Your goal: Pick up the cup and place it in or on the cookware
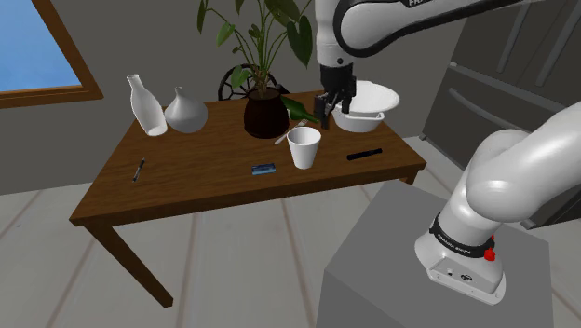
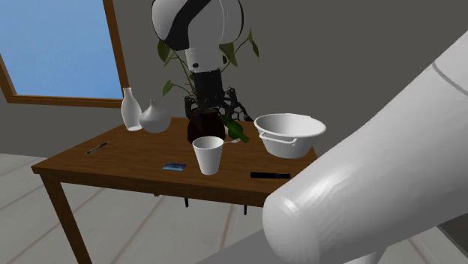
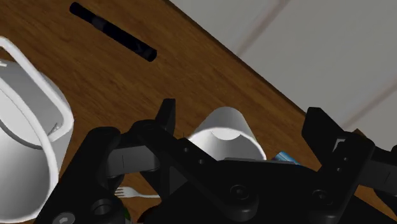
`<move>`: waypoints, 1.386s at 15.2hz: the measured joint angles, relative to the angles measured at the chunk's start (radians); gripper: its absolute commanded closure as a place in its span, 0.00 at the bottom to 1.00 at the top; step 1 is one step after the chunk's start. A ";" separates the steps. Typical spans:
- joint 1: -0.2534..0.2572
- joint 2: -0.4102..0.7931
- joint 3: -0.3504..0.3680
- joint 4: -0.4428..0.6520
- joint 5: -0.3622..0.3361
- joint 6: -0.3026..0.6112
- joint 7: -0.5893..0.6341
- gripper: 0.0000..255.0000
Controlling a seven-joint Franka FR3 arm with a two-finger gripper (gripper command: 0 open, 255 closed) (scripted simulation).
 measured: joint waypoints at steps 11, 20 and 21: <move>-0.016 0.412 0.096 0.153 -0.166 0.271 0.138 0.00; -0.024 0.507 0.096 0.135 -0.227 0.380 0.183 0.00; -0.024 0.512 0.095 0.133 -0.230 0.386 0.184 0.00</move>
